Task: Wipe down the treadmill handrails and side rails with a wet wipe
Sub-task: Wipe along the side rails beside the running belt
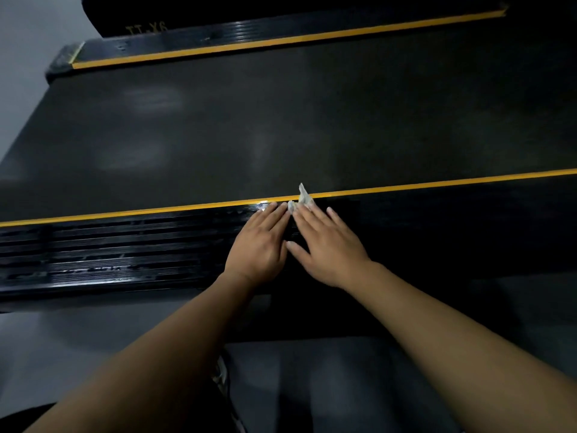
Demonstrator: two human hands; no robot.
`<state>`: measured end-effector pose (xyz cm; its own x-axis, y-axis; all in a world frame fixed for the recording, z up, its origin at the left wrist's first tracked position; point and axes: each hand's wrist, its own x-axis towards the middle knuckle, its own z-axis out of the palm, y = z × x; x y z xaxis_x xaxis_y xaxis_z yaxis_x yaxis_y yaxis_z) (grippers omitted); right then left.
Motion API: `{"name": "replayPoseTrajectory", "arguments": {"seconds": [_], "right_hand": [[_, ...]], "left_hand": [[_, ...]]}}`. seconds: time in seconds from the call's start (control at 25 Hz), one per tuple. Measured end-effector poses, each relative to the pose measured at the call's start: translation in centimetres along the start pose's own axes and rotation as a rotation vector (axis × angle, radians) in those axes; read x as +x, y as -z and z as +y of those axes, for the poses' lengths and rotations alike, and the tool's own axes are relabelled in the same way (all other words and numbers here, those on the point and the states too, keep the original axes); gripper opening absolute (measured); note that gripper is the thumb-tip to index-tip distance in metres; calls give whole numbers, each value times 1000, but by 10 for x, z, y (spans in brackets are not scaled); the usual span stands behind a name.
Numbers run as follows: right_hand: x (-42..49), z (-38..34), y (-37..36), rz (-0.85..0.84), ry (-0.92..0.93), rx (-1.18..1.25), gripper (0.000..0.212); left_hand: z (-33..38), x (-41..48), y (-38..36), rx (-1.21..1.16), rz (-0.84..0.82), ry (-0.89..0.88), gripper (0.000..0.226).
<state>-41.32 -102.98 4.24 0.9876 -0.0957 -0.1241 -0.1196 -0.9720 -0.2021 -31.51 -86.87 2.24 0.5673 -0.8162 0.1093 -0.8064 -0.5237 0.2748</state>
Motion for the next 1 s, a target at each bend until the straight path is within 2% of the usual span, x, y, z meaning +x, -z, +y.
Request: {"name": "replayPoseTrajectory", "arguments": {"seconds": [0.16, 0.32, 0.44, 0.48, 0.64, 0.76, 0.92, 1.0], "right_hand": [[2, 20, 4, 42, -138, 18, 100], [-7, 17, 0, 3, -9, -52, 100], [-15, 49, 4, 74, -283, 6, 101], [-17, 50, 5, 59, -311, 14, 102], [-22, 50, 8, 1, -195, -58, 103], [-25, 73, 18, 33, -352, -17, 98], [-40, 61, 8, -21, -129, -102, 113], [-46, 72, 13, -3, -189, -67, 105]], "left_hand": [[0, 1, 0, 10, 0, 15, 67], [0, 1, 0, 4, -7, 12, 68], [1, 1, 0, 20, -15, 24, 68], [1, 2, 0, 32, -20, 22, 69], [4, 2, 5, 82, -90, -31, 73], [8, 6, 7, 119, -137, -16, 72], [45, 24, 8, 104, -193, -13, 69], [71, 36, 1, 101, -192, -35, 68]]}}
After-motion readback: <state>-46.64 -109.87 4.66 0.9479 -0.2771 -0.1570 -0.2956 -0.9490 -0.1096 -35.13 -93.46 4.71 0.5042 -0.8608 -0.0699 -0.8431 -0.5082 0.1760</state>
